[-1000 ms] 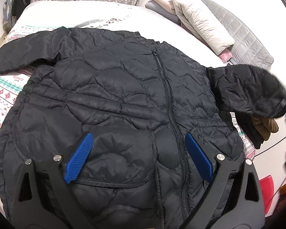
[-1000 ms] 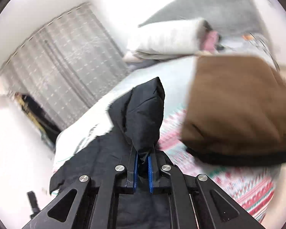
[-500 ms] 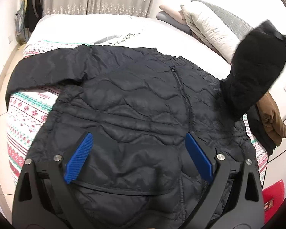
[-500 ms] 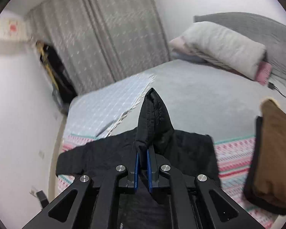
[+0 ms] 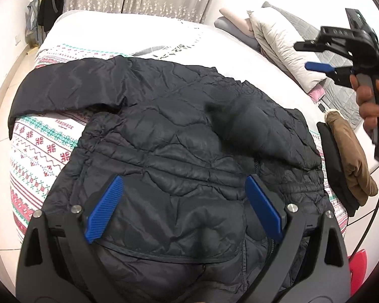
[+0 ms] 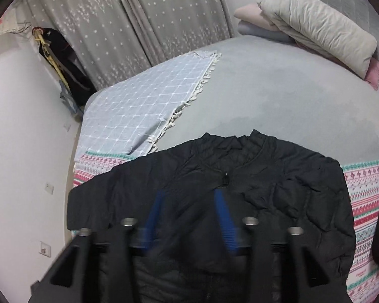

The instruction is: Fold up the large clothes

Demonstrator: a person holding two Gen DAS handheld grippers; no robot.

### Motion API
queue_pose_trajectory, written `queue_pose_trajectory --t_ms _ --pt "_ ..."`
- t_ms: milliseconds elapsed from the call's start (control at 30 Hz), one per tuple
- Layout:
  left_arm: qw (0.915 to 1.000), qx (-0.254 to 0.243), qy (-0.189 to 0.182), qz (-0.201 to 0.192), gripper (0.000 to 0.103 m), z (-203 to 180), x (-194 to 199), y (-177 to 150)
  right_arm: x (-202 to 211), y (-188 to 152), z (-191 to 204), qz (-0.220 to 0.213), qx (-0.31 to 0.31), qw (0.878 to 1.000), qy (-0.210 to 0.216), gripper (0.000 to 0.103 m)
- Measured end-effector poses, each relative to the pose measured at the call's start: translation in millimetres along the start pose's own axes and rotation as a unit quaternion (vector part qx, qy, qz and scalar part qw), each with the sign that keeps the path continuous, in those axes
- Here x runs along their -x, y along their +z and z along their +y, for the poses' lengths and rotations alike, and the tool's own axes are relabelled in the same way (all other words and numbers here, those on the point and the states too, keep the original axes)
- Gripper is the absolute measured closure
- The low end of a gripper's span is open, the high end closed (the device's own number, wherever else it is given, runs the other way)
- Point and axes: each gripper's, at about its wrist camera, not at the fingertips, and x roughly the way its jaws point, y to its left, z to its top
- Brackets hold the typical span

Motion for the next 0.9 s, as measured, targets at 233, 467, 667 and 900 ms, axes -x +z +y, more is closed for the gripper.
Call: queue_pose_trajectory --t_ms 233,467,667,900 --pt "0.9997 0.007 0.019 0.009 0.006 9 -4 2 12 -33 -37 0.005 -0.024 1.000 -0.001 0.048" --pt "0.9993 0.021 0.015 0.026 0.006 16 -12 5 35 -107 -71 0.010 -0.006 0.998 -0.068 0.039" --pt "0.9965 0.024 -0.055 0.058 0.010 -4 -31 26 41 -142 -110 0.026 0.038 0.993 -0.112 0.038" --pt "0.9869 0.067 -0.062 0.133 0.026 -23 -120 59 23 -139 -197 0.020 -0.052 0.992 -0.112 0.038"
